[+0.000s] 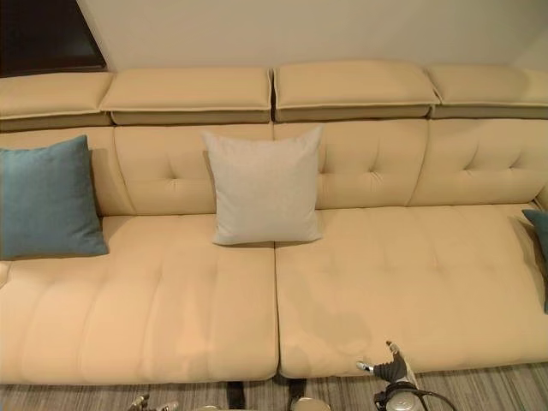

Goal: Pick up all the scattered cushions and arrange them neatly on the sofa.

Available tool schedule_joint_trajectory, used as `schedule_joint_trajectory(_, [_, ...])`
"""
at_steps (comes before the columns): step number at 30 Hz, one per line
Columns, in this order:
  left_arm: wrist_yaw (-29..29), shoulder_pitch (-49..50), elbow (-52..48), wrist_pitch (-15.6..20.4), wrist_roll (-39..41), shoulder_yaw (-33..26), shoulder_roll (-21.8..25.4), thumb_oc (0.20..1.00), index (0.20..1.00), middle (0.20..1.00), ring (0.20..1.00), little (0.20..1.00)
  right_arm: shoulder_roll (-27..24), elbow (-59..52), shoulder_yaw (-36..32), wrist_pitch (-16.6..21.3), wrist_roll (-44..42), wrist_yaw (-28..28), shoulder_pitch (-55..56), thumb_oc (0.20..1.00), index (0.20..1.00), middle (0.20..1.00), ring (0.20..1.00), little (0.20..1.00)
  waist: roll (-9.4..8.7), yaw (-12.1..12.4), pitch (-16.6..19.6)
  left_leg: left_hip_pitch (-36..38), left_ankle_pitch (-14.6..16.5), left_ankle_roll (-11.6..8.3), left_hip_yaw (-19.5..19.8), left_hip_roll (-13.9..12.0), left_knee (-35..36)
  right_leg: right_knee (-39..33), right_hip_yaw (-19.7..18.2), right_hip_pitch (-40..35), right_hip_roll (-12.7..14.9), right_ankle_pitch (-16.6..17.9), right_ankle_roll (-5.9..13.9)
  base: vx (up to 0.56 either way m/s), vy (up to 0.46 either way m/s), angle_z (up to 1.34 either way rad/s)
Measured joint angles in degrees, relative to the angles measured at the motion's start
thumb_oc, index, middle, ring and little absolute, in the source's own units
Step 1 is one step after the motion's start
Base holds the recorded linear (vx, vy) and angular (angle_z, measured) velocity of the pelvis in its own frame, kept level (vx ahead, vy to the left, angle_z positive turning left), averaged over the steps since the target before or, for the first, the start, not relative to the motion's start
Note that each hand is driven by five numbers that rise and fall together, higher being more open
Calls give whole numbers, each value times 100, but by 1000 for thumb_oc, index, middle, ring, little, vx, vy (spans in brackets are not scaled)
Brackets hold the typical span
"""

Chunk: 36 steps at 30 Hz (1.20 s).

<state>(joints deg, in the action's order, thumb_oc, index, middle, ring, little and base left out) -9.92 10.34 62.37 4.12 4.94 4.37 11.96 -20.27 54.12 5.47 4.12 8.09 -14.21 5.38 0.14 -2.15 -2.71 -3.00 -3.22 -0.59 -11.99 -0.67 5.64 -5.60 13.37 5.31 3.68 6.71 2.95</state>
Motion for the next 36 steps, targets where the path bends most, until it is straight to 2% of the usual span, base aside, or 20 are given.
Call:
schedule_joint_trajectory(5, [-44,-172,-21,9,-15,14,69,1000,1000,1000,1000,1000,3,844,44,-6,-4,-4,-104,1000,1000,1000,1000,1000,-54,17,19,-49,-68,-102,6,-156,-225,25,24,-20,-135,-26,-57,-246,-21,2])
schedule_joint_trajectory(6, [-47,-478,219,5,-83,18,154,1000,1000,1000,1000,1000,50,1393,337,-52,-2,-1,-322,1000,1000,1000,1000,1000,-367,139,-194,-262,268,-426,150,-123,-1154,4,6,-64,41,63,-498,-192,71,-29])
schedule_joint_trajectory(8, [-43,-593,258,-2,-117,20,131,1000,1000,1000,1000,1000,57,1253,316,-67,-2,-19,-279,1000,1000,1000,1000,1000,-476,94,-239,-296,581,-422,430,-162,-1822,4,15,-89,136,72,-514,-153,116,-19])
schedule_joint_trajectory(11, [-45,-807,251,2,-119,148,-53,1000,1000,1000,1000,1000,21,1245,308,-74,-2,-1,-350,1000,1000,1000,1000,1000,-165,-60,-228,244,977,-364,1080,-185,-1321,17,-114,53,130,220,-347,-134,177,-20])
schedule_joint_trajectory(12, [-50,-967,200,14,-122,377,-62,1000,1000,1000,1000,1000,30,1262,303,-76,-3,14,-434,1000,1000,1000,1000,1000,-124,-67,-272,439,897,-155,1106,-16,-864,9,-230,124,263,332,-213,-196,223,-25])
schedule_joint_trajectory(14, [-48,-1003,193,21,-130,514,-42,1000,1000,1000,1000,1000,33,1268,297,-83,-4,11,-449,1000,1000,1000,1000,1000,-172,-87,-285,483,822,-39,1086,138,-704,9,-321,177,391,405,-112,-135,152,-16])
schedule_joint_trajectory(15, [-48,-1023,194,21,-177,520,-35,1000,1000,1000,1000,1000,54,1262,294,-91,-4,11,-464,1000,1000,1000,1000,1000,-196,-130,-264,497,635,139,1004,263,-408,16,-355,278,531,393,118,-202,224,-19])
schedule_joint_trajectory(17, [-49,-1003,219,14,-186,524,58,1000,1000,1000,1000,1000,227,1271,295,-131,-2,8,-440,1000,1000,1000,1000,1000,-363,-158,-205,485,517,157,936,424,-344,44,-373,429,641,386,269,-301,313,-25])
schedule_joint_trajectory(20, [-44,-1017,331,19,-258,643,97,1000,1000,1000,1000,1000,339,1441,375,-158,20,5,-750,1000,1000,1000,1000,1000,-537,-65,-267,180,585,520,862,773,-673,82,-932,930,699,1495,549,-238,173,-84])
schedule_joint_trajectory(21, [-44,-1074,545,1,-367,616,183,1000,1000,1000,1000,1000,399,1442,445,-164,44,13,-858,1000,1000,1000,1000,1000,-657,-47,-370,205,621,612,574,827,-737,29,-955,927,752,1613,404,-240,76,-109])
schedule_joint_trajectory(22, [-46,-1121,677,-14,-391,554,193,1000,1000,1000,1000,1000,416,1458,444,-192,106,15,-861,1000,1000,1000,1000,1000,-597,-79,-425,208,660,768,429,797,-793,29,-755,897,779,1484,536,-234,65,-78])
schedule_joint_trajectory(23, [-46,-1105,657,-9,-392,449,158,1000,1000,1000,1000,1000,386,1538,441,-276,177,19,-786,1000,1000,1000,1000,1000,-429,-5,-406,207,561,786,311,618,-685,336,-288,930,647,985,746,-242,54,-57])
schedule_joint_trajectory(26, [-45,-1046,644,-19,-394,448,205,1000,1000,1000,1000,1000,357,1601,417,-318,226,20,-757,1000,1000,1000,1000,1000,-100,167,-557,271,269,783,221,242,-354,1412,479,690,622,49,720,-169,-3,-43])
schedule_joint_trajectory(29, [-43,-881,645,-31,-386,434,168,1000,1000,1000,1000,1000,373,1653,433,-319,226,43,-781,1000,1000,1000,1000,1000,-102,316,-562,402,89,584,66,196,-118,1188,226,10,604,-568,737,-219,-30,-37])
schedule_joint_trajectory(30, [-37,-846,650,-60,-382,456,158,1000,1000,1000,1000,1000,362,1665,467,-338,227,42,-960,1000,1000,1000,1000,1000,-102,342,-638,315,63,524,26,249,-271,1114,214,82,514,-320,380,-227,-27,-116])
schedule_joint_trajectory(31, [-36,-780,707,-112,-382,451,164,1000,1000,1000,1000,1000,319,1624,669,-335,229,38,-1240,1000,1000,1000,1000,1000,-18,401,-639,128,160,557,301,209,-424,993,183,263,463,-94,525,-169,-63,-114])
schedule_joint_trajectory(32, [-45,-816,726,-137,-381,366,177,1000,1000,1000,1000,1000,313,1519,709,-321,229,33,-1347,1000,1000,1000,1000,1000,43,366,-698,68,87,608,197,103,-441,1120,302,282,465,-255,539,-144,-122,-79])
schedule_joint_trajectory(34, [-47,-887,577,-53,-382,367,233,1000,1000,1000,1000,1000,348,1542,753,-338,228,44,-1300,1000,1000,1000,1000,1000,106,405,-631,-39,-90,609,86,-93,-377,2944,87,658,535,-1086,446,-59,-203,-22])
schedule_joint_trajectory(35, [-48,-896,557,-47,-382,404,213,1000,1000,1000,1000,1000,360,1513,754,-317,228,43,-1230,1000,1000,1000,1000,1000,43,472,-593,-54,-97,509,-26,-179,-378,3399,-6,635,496,-1444,414,22,-188,-38])
schedule_joint_trajectory(36, [-51,-823,599,-72,-378,397,234,1000,1000,1000,1000,1000,401,1512,755,-317,228,40,-1177,1000,1000,1000,1000,1000,9,526,-477,-178,-132,389,10,-195,-392,3024,-28,375,499,-1727,378,-16,-220,-37])
